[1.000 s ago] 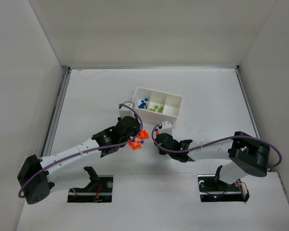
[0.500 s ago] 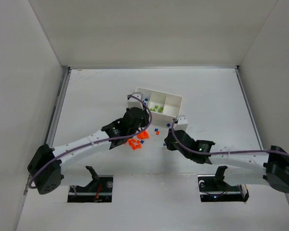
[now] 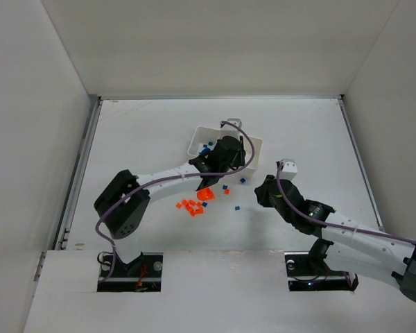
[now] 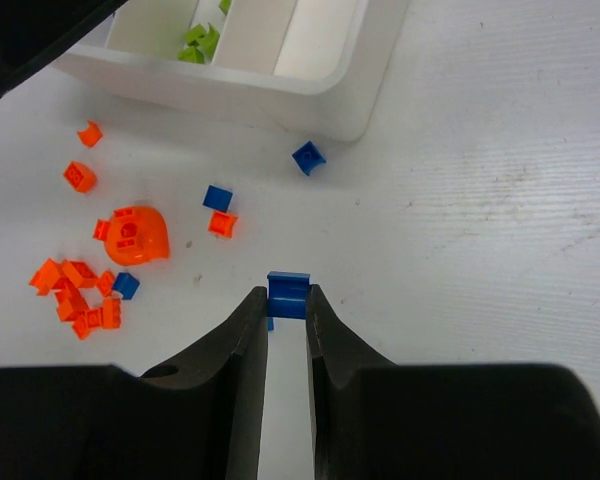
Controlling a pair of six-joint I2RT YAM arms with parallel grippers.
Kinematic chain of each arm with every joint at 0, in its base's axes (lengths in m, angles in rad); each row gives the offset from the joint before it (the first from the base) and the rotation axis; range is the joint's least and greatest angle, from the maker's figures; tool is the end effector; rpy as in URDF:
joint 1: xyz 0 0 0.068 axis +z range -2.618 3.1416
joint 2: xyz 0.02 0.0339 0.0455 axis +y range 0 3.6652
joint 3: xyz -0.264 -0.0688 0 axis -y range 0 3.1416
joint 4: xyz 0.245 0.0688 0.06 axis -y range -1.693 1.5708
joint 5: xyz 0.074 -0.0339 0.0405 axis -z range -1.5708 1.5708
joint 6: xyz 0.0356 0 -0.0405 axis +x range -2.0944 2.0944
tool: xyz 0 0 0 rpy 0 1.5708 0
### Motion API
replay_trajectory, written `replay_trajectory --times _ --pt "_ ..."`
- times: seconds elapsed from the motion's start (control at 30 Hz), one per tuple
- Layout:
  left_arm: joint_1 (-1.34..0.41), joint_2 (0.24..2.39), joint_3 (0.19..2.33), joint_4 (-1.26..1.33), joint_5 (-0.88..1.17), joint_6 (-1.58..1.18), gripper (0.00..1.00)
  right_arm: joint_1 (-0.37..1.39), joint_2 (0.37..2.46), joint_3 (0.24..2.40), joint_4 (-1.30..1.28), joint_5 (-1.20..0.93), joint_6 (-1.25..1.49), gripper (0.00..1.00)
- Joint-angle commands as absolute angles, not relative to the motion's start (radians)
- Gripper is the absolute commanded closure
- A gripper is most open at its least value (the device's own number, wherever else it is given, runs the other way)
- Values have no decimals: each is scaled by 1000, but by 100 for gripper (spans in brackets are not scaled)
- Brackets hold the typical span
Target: Sort the legos into containers by color
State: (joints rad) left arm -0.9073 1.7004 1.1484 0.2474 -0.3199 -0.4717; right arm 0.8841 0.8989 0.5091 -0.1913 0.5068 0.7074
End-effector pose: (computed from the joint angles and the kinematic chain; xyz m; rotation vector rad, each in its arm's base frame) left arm 0.2533 -0.3059 0.2656 0.1907 1.9019 -0.6499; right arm 0.1357 0.1383 0.2248 0.1060 2.0966 0.4248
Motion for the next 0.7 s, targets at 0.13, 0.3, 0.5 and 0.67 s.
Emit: replay_trajectory --times 0.13,0.3,0.5,0.67 --pt "-895 1862 1324 299 -258 -460 73 884 861 499 -213 486 704 81" --pt "-890 1829 1322 302 -267 -453 59 886 885 511 -198 479 700 81" --pt "-864 1680 1189 328 -320 -442 57 880 986 606 -131 451 646 81" --pt "-823 1459 936 350 -393 -462 60 872 1156 762 -43 428 557 81"
